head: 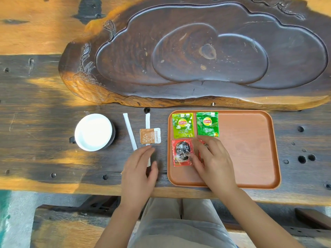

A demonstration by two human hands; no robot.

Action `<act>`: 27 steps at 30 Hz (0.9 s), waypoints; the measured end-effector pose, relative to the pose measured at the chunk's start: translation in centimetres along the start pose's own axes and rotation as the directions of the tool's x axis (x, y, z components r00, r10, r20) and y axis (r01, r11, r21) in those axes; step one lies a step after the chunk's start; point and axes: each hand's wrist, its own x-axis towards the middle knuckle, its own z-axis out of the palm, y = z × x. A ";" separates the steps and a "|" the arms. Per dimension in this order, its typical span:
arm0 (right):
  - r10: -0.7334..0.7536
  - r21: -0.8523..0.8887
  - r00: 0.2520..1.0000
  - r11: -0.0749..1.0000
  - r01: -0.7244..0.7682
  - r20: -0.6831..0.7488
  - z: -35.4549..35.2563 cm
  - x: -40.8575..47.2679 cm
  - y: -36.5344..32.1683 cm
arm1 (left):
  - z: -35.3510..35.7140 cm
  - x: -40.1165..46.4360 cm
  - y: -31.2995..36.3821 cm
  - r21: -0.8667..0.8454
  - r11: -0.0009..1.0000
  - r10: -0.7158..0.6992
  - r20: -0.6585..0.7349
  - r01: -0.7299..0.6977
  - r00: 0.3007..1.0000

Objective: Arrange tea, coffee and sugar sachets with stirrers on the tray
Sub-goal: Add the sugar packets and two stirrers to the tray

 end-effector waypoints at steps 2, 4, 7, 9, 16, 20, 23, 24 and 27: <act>-0.065 0.014 0.998 0.998 0.064 0.007 0.6 1.3 -1.5 | -1.8 -1.0 -2.0 0.017 0.992 -0.125 -0.060 0.126 0.990; -0.139 0.009 0.990 0.990 0.139 0.036 1.7 2.7 -2.8 | -2.9 -1.9 -4.0 0.074 0.981 -0.176 -0.046 0.179 0.983; -0.228 -0.018 0.966 0.973 0.231 0.119 3.9 4.6 -4.4 | -3.2 -2.6 -6.4 0.217 0.957 -0.216 0.082 0.194 0.973; -0.269 -0.049 0.946 0.958 0.282 0.183 5.3 5.7 -5.2 | -2.9 -2.9 -7.1 0.302 0.940 -0.216 0.161 0.161 0.963; -0.306 -0.106 0.922 0.936 0.337 0.236 7.7 7.4 -6.3 | -1.4 -2.7 -6.9 0.349 0.936 -0.122 0.175 0.054 0.977; -0.301 -0.101 0.933 0.940 0.325 0.198 8.3 7.4 -6.5 | -0.9 -2.7 -7.1 0.302 0.953 -0.073 0.133 0.030 0.988; -0.286 -0.089 0.933 0.946 0.311 0.219 8.6 7.3 -6.5 | -0.8 -2.8 -7.1 0.237 0.970 -0.082 0.105 0.055 0.991; -0.284 -0.066 0.933 0.950 0.304 0.221 8.5 7.2 -6.4 | -0.8 -2.8 -7.0 0.209 0.976 -0.090 0.097 0.068 0.991; -0.299 0.073 0.936 0.954 0.291 0.183 7.6 6.7 -6.2 | -1.1 -2.8 -6.9 0.117 0.985 -0.139 0.079 0.129 0.987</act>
